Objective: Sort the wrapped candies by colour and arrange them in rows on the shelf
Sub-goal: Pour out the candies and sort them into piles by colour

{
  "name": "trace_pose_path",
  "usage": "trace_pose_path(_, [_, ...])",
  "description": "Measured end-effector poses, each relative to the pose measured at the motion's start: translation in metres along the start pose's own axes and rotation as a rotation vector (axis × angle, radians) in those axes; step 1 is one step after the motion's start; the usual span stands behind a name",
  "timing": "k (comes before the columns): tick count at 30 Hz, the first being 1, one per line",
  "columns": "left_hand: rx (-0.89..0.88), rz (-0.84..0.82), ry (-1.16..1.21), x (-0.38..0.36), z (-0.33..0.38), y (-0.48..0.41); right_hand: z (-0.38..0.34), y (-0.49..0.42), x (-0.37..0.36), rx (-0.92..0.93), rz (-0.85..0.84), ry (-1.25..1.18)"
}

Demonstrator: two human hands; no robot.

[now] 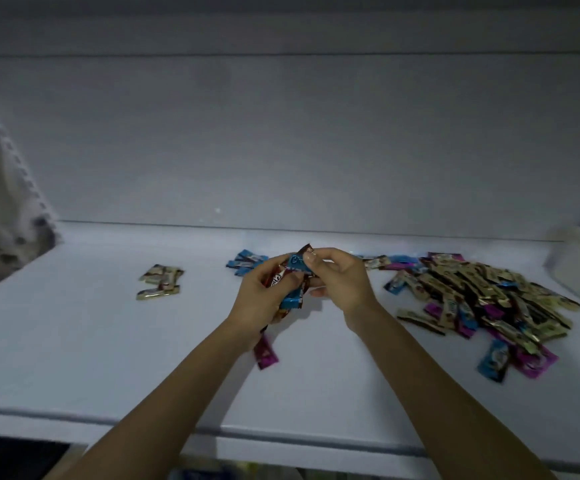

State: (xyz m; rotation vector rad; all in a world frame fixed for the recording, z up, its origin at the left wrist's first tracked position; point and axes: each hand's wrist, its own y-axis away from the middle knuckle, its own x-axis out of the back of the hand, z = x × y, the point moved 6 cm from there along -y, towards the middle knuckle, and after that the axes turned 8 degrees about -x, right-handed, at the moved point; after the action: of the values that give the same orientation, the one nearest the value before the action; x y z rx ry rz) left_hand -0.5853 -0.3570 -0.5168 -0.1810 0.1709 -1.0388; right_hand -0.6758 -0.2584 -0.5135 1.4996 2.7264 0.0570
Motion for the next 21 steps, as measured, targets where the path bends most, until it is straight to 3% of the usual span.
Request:
trace_pose_path(3, [0.049, 0.118, 0.007, 0.058, -0.004, 0.017, 0.004, -0.003, -0.044, -0.039, -0.043, -0.023])
trace_pose_path(7, [0.128, 0.268, 0.065, 0.119, -0.013, 0.039, 0.025, -0.022, -0.07, -0.153, 0.097, -0.053])
trace_pose_path(11, [0.16, 0.308, 0.132, 0.135, -0.018, 0.044, 0.036, -0.05, -0.085, -0.19, 0.17, -0.028])
trace_pose_path(16, [0.175, 0.317, 0.236, 0.142, -0.024, 0.042, 0.027, -0.068, -0.088, -0.136, 0.053, 0.489])
trace_pose_path(21, [0.167, 0.303, 0.24, 0.142, -0.027, 0.042, 0.023, -0.063, -0.082, 0.001, 0.085, 1.034])
